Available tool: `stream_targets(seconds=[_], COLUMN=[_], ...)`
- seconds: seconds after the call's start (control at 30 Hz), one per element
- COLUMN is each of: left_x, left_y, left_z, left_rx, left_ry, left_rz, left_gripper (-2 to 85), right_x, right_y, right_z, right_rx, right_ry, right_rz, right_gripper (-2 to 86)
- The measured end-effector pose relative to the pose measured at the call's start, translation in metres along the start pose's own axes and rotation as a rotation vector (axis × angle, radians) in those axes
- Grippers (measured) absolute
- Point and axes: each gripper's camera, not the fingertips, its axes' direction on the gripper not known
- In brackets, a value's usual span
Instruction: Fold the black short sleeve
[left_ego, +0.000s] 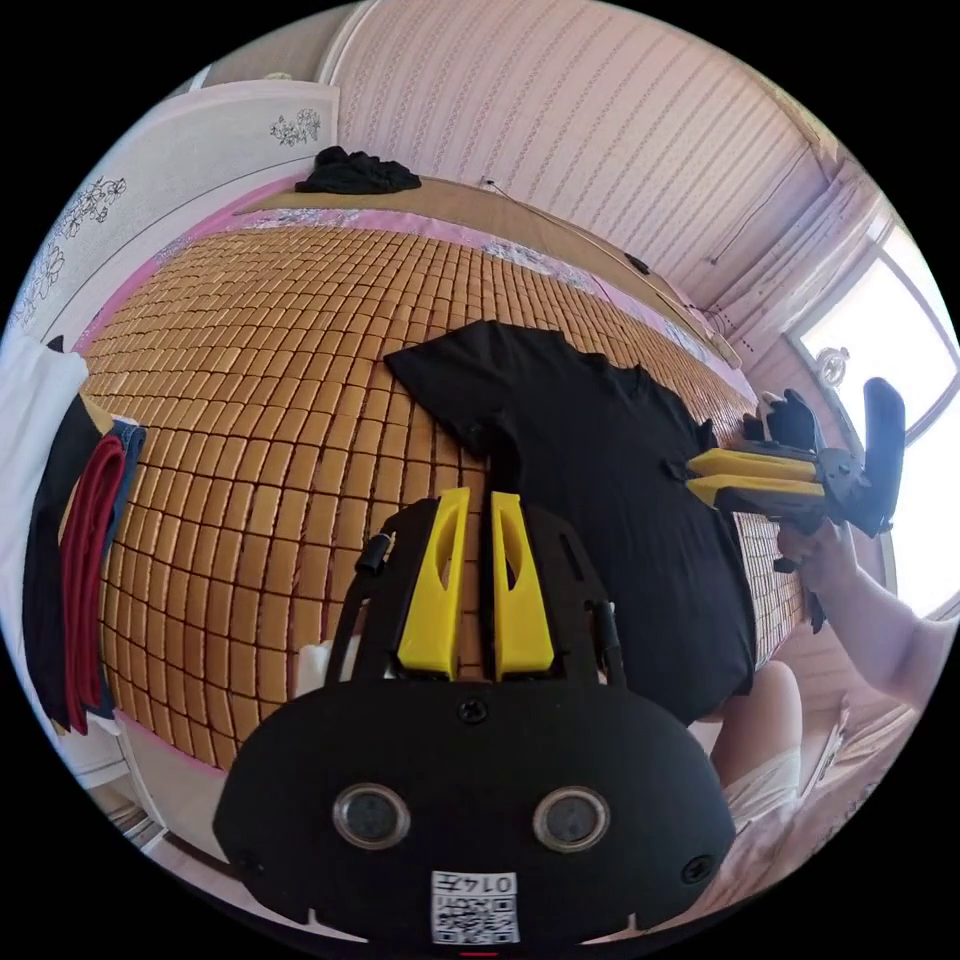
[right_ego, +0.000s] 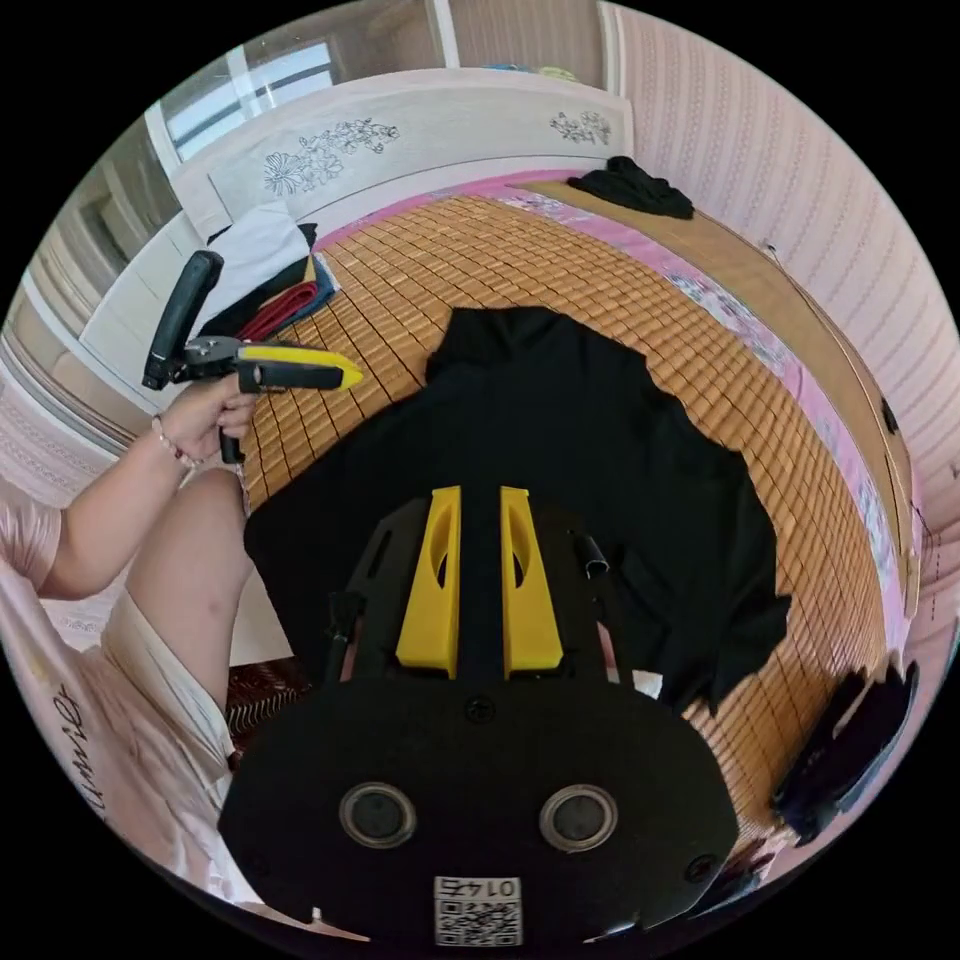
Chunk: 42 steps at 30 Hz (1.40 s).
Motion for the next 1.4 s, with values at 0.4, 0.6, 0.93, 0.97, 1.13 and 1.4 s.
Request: stream_targets(seconds=[0.4,0.6,0.93,0.97,1.13,1.4], left_x=[-0.030,-0.035,-0.016,-0.010,0.013,0.042], left_y=[-0.035,-0.032,-0.013,-0.011,-0.009,-0.018], left_z=[0.030,0.028,-0.019,-0.020,-0.006,0.035], left_rx=[-0.051,-0.056,0.135,0.132,0.056,-0.089], left_ry=[0.017,0.026,0.229,0.220,0.151,-0.017], left_rz=[-0.038,-0.012,0.196,0.228,0.325,0.451], left_gripper=[4.9,4.7,5.5,5.6,5.9,6.5], right_x=[-0.045,-0.041,0.067,0.079,0.105,0.099], right_y=[-0.214,-0.235,-0.158,-0.139,-0.103,-0.162], right_z=[0.121,0.146,0.033,0.029,0.053,0.062], right_rx=[-0.147,-0.165,0.151,0.134,-0.085,-0.033], right_ry=[0.060,0.086,-0.103,-0.068,-0.026,-0.007], right_rz=[-0.175,-0.113,0.213,0.230,0.268,0.138], right_gripper=[8.5,1.9,0.1,0.5,2.3,6.0])
